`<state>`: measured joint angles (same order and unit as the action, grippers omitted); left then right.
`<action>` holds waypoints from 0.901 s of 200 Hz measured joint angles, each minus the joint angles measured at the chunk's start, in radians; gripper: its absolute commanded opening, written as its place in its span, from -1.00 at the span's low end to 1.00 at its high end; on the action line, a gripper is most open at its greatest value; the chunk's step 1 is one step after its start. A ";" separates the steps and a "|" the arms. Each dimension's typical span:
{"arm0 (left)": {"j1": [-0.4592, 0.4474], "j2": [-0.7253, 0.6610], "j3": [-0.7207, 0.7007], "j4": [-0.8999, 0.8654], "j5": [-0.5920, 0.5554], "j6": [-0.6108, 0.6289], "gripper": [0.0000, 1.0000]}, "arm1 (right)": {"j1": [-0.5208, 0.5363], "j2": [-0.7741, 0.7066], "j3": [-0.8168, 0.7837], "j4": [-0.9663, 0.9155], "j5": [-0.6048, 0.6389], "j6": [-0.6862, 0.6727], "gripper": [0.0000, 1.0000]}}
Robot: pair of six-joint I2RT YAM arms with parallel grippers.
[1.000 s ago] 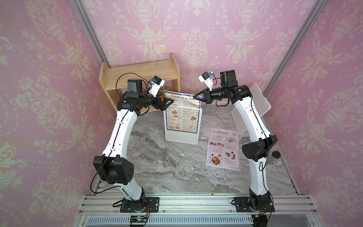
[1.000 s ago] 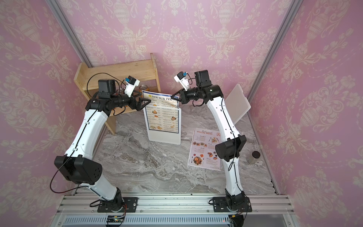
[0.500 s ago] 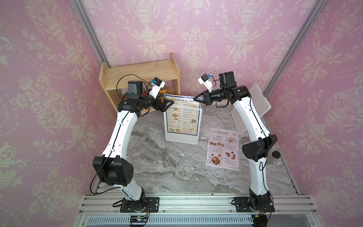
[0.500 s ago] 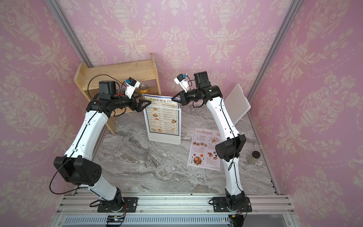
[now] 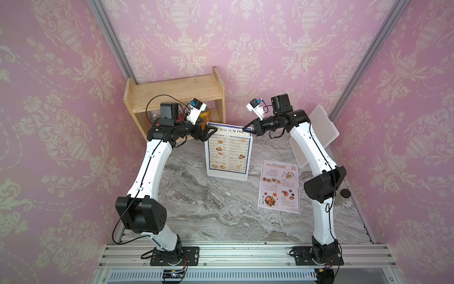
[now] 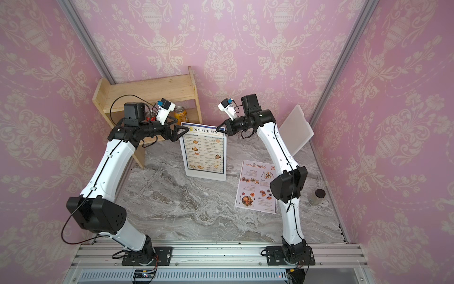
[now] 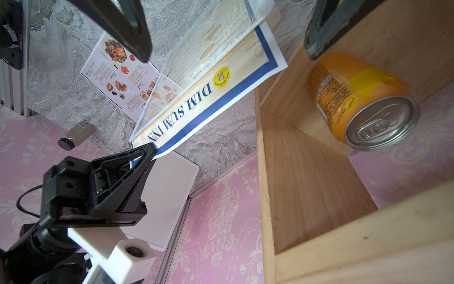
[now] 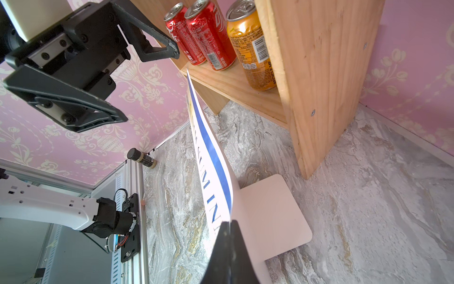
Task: Insert the menus into the narrow rack
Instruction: Insert the menu into the narrow rack.
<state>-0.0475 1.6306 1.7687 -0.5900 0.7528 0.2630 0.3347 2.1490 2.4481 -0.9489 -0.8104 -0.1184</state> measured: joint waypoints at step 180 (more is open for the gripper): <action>0.013 -0.032 -0.042 0.026 0.000 0.000 0.98 | 0.030 -0.063 -0.100 0.018 0.050 -0.040 -0.78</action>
<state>-0.0345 1.5982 1.7267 -0.5644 0.7528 0.2630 0.3645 2.0861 2.3478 -0.9310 -0.7601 -0.1585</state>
